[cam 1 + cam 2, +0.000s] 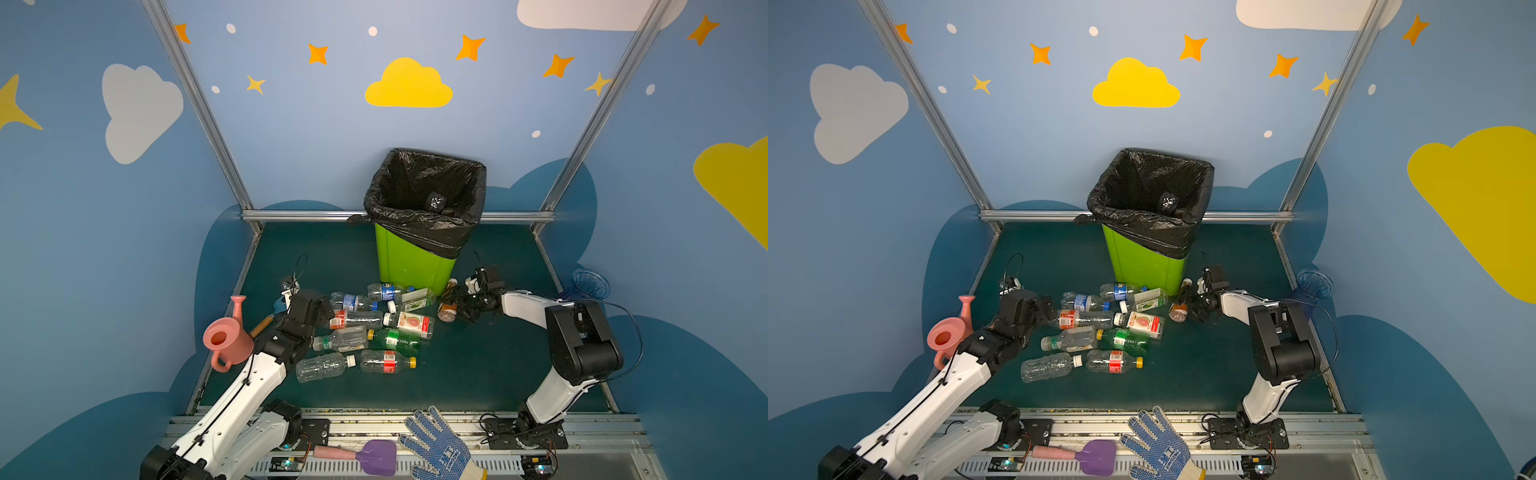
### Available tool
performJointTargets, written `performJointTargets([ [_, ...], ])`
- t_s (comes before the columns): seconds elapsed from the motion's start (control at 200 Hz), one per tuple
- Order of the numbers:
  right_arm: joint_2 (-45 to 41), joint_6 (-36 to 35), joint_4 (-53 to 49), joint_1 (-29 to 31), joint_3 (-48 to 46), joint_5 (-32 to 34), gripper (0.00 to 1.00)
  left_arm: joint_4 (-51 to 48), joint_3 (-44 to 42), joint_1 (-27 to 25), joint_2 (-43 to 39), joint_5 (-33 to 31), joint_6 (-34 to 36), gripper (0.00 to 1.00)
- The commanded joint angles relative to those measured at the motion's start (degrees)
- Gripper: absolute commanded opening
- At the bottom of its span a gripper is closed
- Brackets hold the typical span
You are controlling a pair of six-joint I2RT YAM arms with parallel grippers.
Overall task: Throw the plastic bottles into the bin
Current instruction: 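Close the right gripper around the brown Nescafe bottle lying beside the bin, then lift the Nescafe bottle up and over the bin with the right gripper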
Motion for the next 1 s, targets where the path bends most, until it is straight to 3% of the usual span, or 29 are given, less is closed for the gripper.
performJointTargets([
  [0.0,0.7,-2.4,-2.3,-0.8,0.1,0.5,0.72,-0.8,-0.8,-0.1,-0.8,-1.4,0.8,1.0],
  [0.195,-1.1,-3.3,-0.7,-1.8,-0.7,-1.0,0.5,-0.7,-0.7,-0.1,-0.6,-1.2,0.6,1.0],
  [0.445,-14.9,-10.0,-7.9,-5.7,3.0,0.5,0.48,-0.1,-1.5,0.2,-0.6,-2.5,-0.3,1.0],
  [0.621,-29.3,-18.8,-18.9,-9.2,18.3,6.3,0.49,0.7,-2.1,2.2,1.1,-2.1,-1.9,1.0],
  [0.776,-37.4,-27.0,-23.2,-10.2,37.7,12.7,0.53,0.0,-1.4,4.1,3.6,-0.8,-3.7,1.0],
  [0.871,-39.4,-28.8,-21.7,-10.2,47.3,15.5,0.53,-0.3,-1.4,4.6,4.7,0.1,-4.8,1.0],
  [0.996,-41.1,-28.8,-14.6,-10.2,52.0,15.1,0.54,-0.2,-1.4,4.9,5.3,1.0,-5.1,1.0],
])
